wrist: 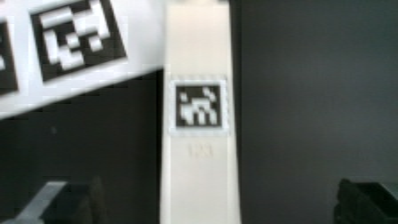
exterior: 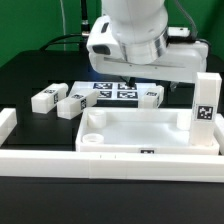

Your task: Assemble desk

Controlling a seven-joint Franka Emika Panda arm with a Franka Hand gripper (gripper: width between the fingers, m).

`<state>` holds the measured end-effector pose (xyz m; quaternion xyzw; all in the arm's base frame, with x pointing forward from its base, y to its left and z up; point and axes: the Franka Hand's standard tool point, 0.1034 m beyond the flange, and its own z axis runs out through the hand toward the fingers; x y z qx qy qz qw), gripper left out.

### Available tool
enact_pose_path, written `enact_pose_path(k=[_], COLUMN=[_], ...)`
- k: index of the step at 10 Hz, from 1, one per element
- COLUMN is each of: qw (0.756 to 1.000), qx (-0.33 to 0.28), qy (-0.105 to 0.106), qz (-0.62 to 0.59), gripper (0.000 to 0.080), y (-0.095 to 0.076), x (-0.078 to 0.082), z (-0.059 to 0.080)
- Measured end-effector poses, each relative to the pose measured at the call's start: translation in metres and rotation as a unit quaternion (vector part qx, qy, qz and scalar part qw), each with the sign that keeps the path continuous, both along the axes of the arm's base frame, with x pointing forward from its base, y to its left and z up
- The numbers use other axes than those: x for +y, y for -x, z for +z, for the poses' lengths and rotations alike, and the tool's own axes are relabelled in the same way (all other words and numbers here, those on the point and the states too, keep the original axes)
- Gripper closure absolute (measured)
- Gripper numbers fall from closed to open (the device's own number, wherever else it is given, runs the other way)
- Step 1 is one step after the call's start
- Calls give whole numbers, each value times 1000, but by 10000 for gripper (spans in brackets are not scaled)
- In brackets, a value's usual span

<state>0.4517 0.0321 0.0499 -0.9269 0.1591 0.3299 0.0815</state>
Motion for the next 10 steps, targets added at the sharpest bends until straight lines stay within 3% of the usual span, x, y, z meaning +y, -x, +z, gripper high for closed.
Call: enact_pose_path(k=[3,7,10], qw=[996,997,995], qx=[84,79,92], qy=[-21,-18,-28], qz=[4,3,4], gripper=[151,151,151], y=[13,12,9], x=[-1,0,-5], z=[-14,-17,-16])
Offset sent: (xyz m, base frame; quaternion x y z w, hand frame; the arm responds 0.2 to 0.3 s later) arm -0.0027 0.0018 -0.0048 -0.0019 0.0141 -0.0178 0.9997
